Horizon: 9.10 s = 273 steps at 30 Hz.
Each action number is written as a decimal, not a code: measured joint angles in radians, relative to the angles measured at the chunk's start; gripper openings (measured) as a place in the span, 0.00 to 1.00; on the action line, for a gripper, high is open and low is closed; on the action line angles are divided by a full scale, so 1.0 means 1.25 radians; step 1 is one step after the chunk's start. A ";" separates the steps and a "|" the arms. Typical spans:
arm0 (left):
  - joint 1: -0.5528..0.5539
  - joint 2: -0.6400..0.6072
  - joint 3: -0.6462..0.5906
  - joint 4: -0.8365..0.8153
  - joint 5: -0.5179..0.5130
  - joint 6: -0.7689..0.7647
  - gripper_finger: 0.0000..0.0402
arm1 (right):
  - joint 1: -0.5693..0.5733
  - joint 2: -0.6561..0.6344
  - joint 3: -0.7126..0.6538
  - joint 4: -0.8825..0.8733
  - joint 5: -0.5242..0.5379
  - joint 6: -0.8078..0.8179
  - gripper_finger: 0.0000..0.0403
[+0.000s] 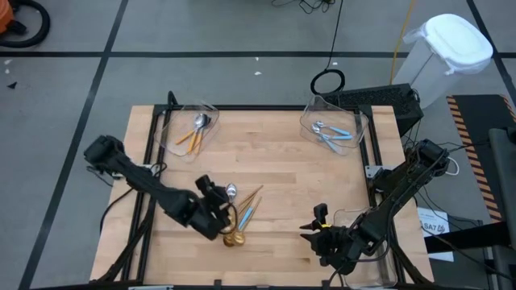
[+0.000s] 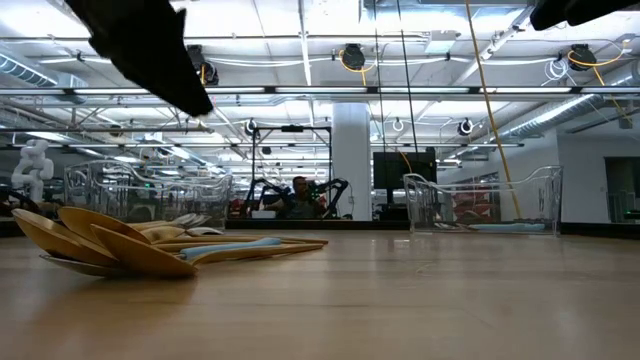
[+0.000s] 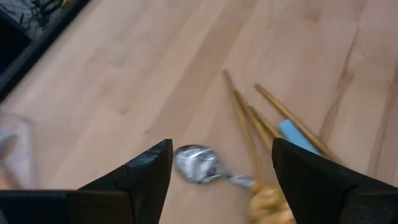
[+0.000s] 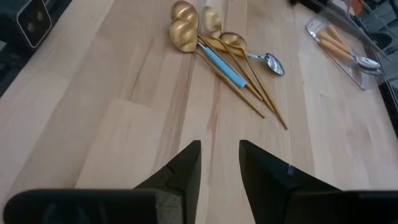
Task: Sort silverware by color (type)
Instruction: Put the gold spoon into the bottom transparent bin
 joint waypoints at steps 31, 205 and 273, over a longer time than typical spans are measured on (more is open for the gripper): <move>-0.084 0.147 -0.001 0.136 -0.167 0.023 0.67 | -0.271 0.173 0.000 0.377 -0.229 -0.188 0.25; -0.189 0.147 0.000 -0.101 -0.250 -0.289 0.67 | -0.122 -0.087 0.000 -0.018 -0.139 0.152 0.03; -0.114 0.147 -0.001 0.022 -0.251 -0.096 0.67 | 0.362 -0.114 0.000 -0.631 -0.394 1.425 0.04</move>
